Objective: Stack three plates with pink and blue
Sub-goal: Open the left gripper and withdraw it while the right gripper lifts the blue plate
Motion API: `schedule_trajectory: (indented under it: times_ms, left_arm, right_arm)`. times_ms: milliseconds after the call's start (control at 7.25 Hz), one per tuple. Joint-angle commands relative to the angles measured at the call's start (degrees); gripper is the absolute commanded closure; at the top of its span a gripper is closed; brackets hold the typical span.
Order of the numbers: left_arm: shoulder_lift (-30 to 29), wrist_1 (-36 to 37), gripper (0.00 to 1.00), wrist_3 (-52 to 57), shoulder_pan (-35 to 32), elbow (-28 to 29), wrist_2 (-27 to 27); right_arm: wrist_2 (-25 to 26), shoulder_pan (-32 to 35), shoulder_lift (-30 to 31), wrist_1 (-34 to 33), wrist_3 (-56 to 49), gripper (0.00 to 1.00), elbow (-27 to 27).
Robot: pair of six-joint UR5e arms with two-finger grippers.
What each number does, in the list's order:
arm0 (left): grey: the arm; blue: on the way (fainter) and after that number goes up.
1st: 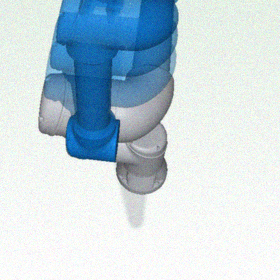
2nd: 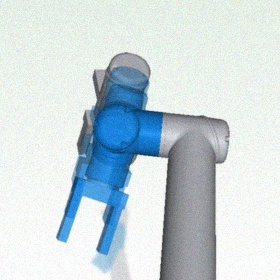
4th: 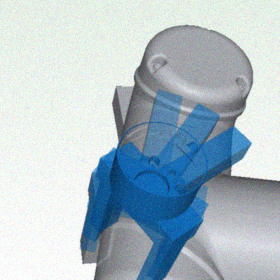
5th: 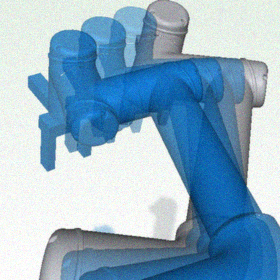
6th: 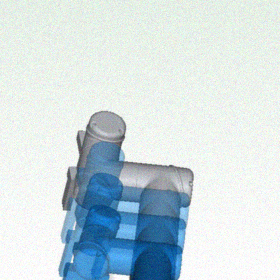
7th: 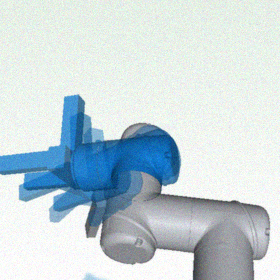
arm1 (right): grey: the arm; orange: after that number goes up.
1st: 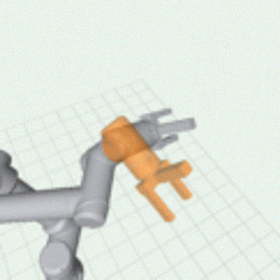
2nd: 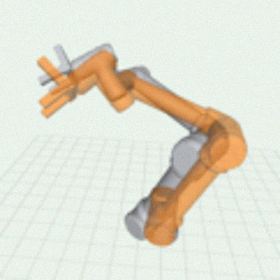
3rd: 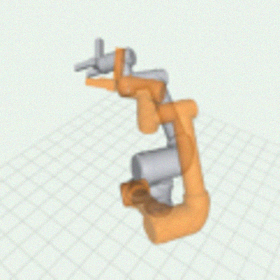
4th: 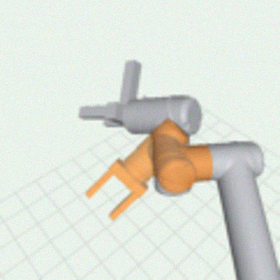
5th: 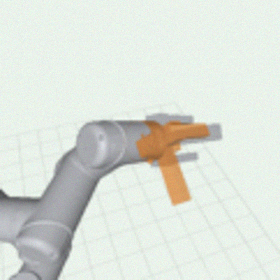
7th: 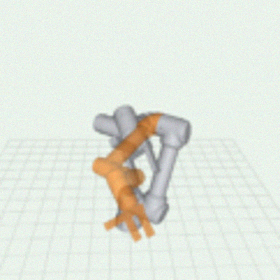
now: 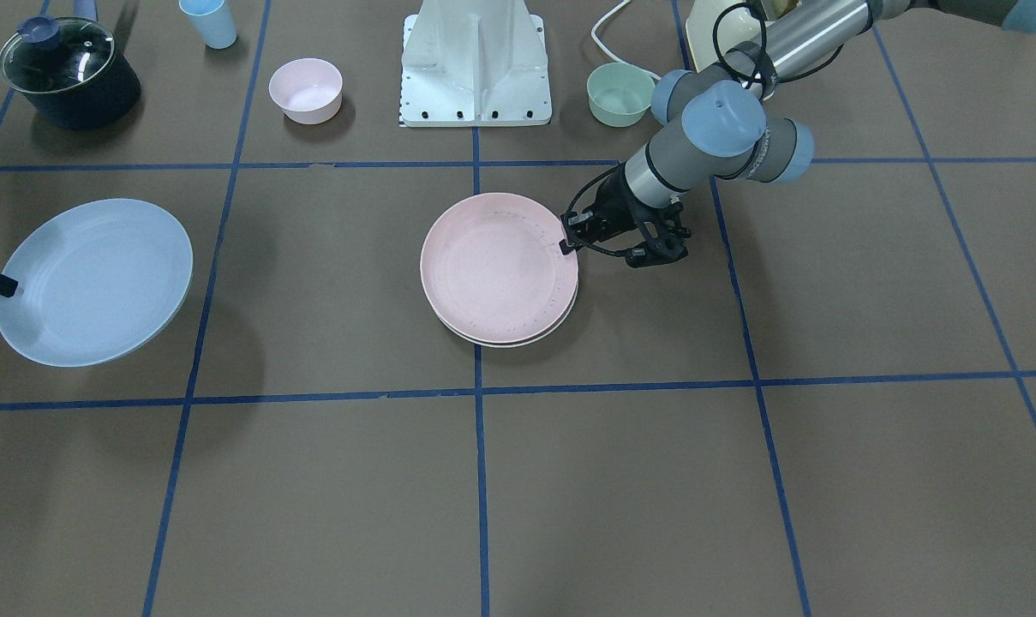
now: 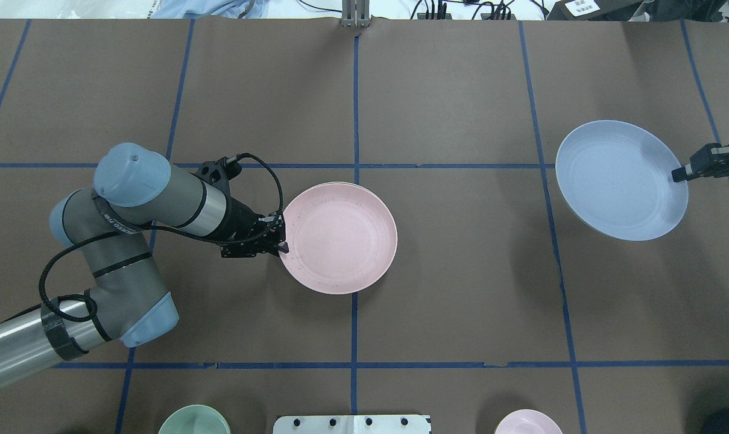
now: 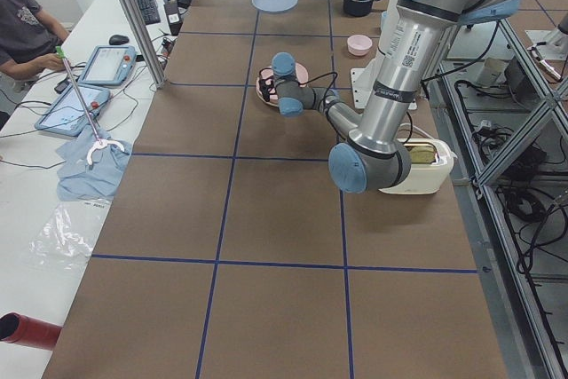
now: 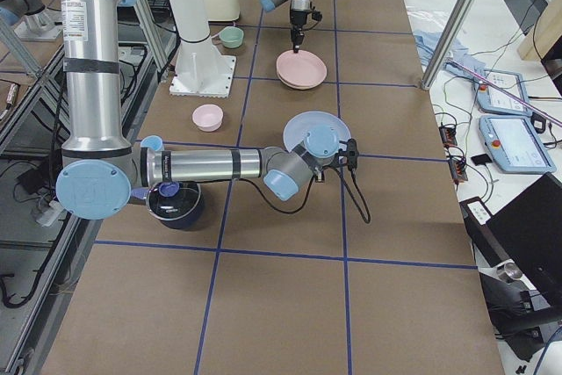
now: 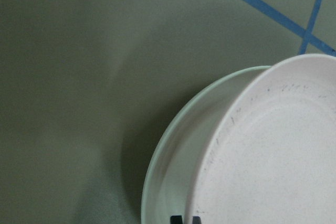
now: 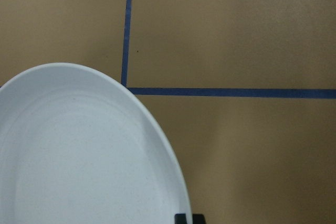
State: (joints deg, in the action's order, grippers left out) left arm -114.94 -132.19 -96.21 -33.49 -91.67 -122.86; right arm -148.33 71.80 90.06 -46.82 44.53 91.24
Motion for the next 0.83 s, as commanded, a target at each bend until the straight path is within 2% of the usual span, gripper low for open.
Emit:
schedule_trajectory:
  times_ms: [0, 138, 276, 414, 690]
  left_arm:
    - [1.55, 0.17, 0.00, 0.14, -0.34, -2.45, -0.54]
    - [3.91, 0.52, 0.00, 0.58, -1.91, -5.77, -1.67]
    - [4.80, 0.53, 0.00, 3.02, -6.37, -7.02, -6.38]
    - [5.86, 0.53, 0.00, 5.22, -9.19, -7.38, -8.17]
    - [9.89, 0.53, 0.00, 13.98, -13.51, -7.65, -8.28]
  right_arm:
    - [-0.03, -0.09, -1.11, -0.11, 0.47, 1.00, 0.51]
    - [0.06, -0.61, -1.47, -0.11, 0.47, 1.00, 1.21]
    - [0.75, -2.88, -2.25, -0.20, 4.56, 1.00, 3.04]
    - [1.98, -5.60, -6.09, -0.11, 12.43, 1.00, 3.58]
    - [10.73, -15.07, -9.89, -0.20, 22.39, 1.00, 6.91]
